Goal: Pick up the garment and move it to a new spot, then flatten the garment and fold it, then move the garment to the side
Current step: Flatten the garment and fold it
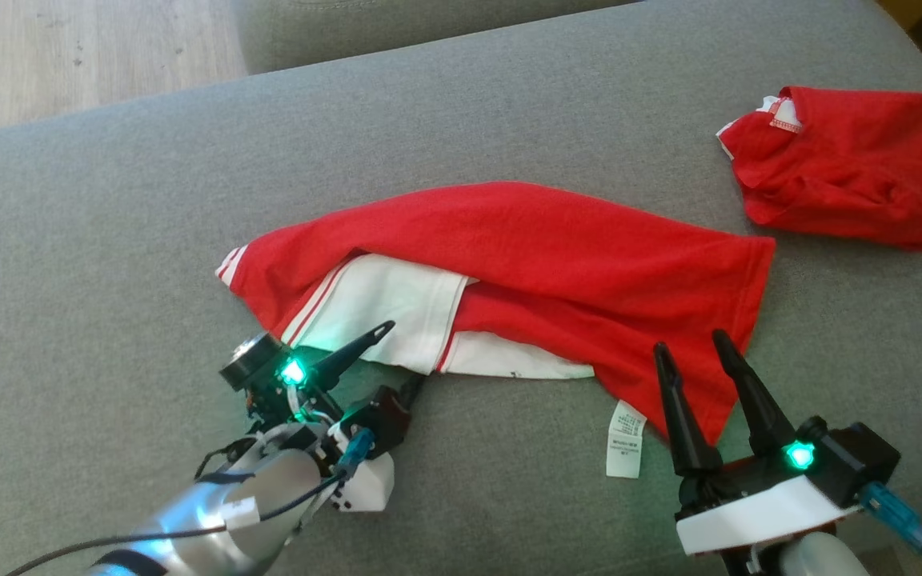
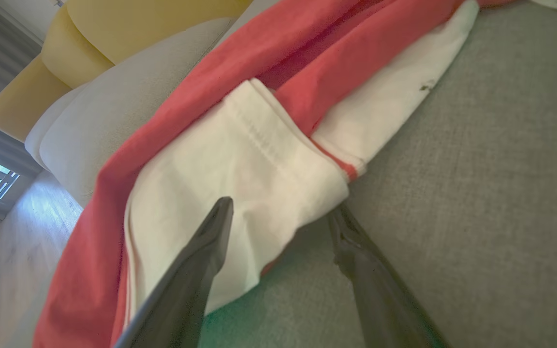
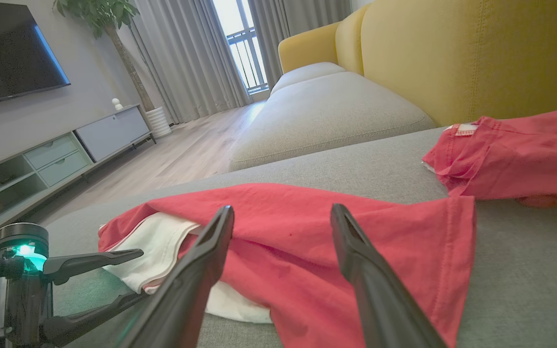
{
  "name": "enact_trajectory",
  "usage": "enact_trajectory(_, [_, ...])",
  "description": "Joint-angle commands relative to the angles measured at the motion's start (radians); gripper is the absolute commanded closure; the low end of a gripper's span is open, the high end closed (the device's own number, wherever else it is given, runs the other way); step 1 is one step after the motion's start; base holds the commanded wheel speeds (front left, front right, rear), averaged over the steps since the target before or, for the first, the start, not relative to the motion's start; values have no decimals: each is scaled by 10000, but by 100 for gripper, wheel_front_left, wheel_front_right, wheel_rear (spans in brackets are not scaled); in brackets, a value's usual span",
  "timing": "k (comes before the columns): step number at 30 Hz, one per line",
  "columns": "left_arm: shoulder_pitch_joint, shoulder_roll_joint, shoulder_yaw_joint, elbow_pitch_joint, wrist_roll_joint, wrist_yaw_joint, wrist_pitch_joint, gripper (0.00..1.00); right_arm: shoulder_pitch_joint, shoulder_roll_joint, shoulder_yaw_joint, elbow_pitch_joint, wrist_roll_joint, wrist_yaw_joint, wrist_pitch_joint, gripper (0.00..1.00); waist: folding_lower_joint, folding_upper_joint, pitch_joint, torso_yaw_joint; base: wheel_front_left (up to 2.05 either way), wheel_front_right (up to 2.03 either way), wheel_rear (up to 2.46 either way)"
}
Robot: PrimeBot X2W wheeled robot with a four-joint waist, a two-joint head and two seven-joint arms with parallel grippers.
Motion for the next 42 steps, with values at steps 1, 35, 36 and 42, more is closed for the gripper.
enact_trajectory(1, [-532, 157, 351, -254, -78, 79, -88, 0, -319, -108, 246, -260, 73, -9, -111, 0, 0, 0, -3, -3, 0, 0, 0])
enact_trajectory(35, [109, 1270, 575, -2406, -973, 120, 469, 0, -213, -179, 272, -271, 39, -9, -111, 0, 0, 0, -114, 192, 0, 0, 0])
enact_trajectory(36, [135, 1215, 542, -2355, -997, 70, 452, 0, -226, -192, 294, -267, 47, -9, -111, 0, 0, 0, -119, 174, 0, 0, 0])
enact_trajectory(42, [252, 753, 738, -2263, -1471, -128, 203, 0, -187, -288, 271, -292, 67, -9, -111, 0, 0, 0, -65, 124, 0, 0, 0])
